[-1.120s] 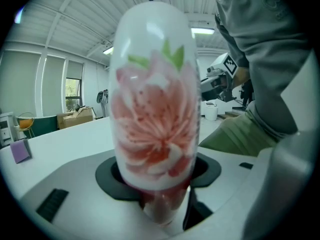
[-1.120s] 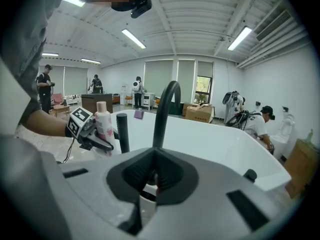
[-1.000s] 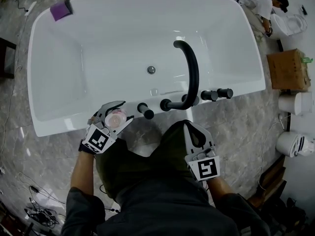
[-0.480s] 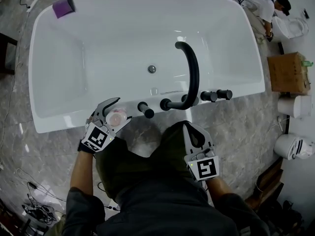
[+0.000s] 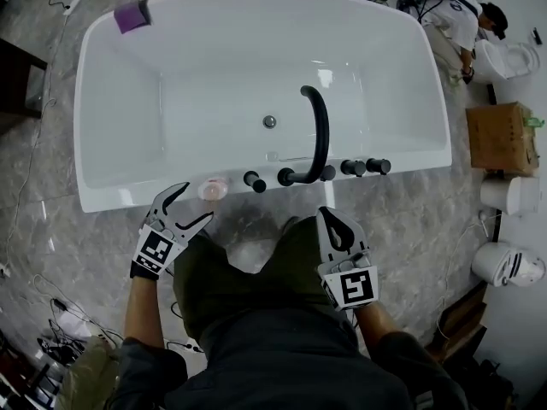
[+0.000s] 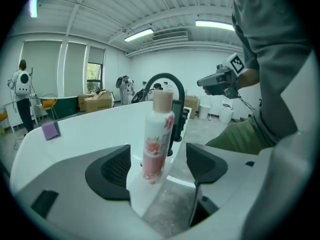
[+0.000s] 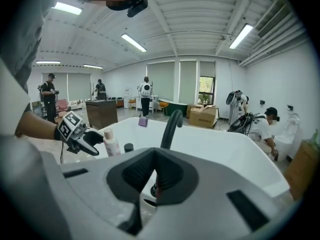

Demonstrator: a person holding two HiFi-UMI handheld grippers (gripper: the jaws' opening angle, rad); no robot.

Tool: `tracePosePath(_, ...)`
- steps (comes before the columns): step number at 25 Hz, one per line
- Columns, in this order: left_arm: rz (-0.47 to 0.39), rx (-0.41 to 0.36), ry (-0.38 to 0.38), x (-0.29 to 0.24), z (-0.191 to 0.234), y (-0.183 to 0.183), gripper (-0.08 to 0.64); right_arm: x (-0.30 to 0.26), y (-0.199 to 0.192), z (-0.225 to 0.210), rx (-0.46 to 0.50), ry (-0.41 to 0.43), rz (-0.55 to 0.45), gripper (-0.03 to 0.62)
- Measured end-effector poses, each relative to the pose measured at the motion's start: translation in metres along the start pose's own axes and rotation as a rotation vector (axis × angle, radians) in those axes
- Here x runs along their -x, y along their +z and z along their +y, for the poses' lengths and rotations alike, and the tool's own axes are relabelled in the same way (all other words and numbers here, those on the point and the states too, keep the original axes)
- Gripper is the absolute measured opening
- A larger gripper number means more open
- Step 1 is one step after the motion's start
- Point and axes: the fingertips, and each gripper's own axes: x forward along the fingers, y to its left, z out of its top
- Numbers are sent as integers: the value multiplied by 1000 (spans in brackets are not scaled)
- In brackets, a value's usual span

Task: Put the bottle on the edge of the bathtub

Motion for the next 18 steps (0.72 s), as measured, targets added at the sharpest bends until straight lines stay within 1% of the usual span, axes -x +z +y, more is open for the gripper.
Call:
tracePosePath(2, -15, 43, 13, 21, -6, 22, 350, 11, 22, 3, -4, 6, -11, 0)
tracePosePath(5, -60, 105, 46, 57, -14, 65, 344, 31, 61, 7, -14, 11, -37, 0)
tracePosePath(11, -150, 182, 153, 124, -19, 157, 250, 63, 130, 12, -34, 16, -89, 0)
tracePosePath(14, -187, 197, 200, 152, -25, 198, 210, 74, 157, 13, -40, 22, -111, 2)
tracePosePath(18, -229, 198, 267, 185, -33, 239, 149, 86, 185, 19, -47, 31, -147, 1)
